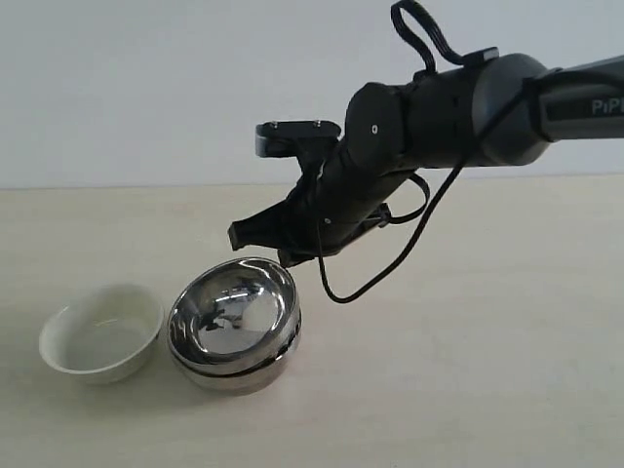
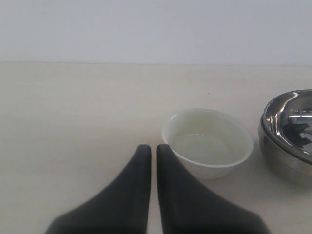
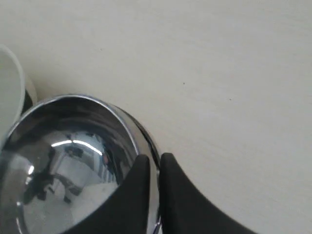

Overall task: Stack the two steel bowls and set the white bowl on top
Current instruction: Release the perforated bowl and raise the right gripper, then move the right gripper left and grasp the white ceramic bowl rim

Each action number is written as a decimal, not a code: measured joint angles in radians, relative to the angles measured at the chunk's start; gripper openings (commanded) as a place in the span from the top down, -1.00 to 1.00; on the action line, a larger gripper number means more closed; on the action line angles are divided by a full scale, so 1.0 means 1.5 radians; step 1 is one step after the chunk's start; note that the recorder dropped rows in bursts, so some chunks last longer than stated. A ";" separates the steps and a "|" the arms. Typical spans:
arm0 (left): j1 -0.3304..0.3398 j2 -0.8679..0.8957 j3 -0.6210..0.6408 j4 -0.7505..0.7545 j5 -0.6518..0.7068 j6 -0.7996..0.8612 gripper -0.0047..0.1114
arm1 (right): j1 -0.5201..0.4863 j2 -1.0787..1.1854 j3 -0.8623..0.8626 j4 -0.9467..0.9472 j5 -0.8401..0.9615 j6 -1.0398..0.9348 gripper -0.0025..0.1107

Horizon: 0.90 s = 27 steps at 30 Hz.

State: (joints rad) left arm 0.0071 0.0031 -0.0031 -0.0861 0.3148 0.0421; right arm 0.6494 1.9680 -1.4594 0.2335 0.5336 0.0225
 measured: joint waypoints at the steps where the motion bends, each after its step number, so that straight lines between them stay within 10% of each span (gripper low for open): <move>1: 0.000 0.000 0.000 0.000 0.000 0.000 0.85 | 0.000 0.000 0.006 -0.002 -0.004 -0.003 0.96; 27: 0.000 0.000 0.000 0.000 0.000 0.000 0.85 | 0.001 0.017 0.008 0.030 -0.023 -0.070 0.96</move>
State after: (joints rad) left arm 0.0071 0.0031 -0.0031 -0.0861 0.3148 0.0421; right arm 0.6512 1.9931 -1.4475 0.2782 0.4998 -0.0823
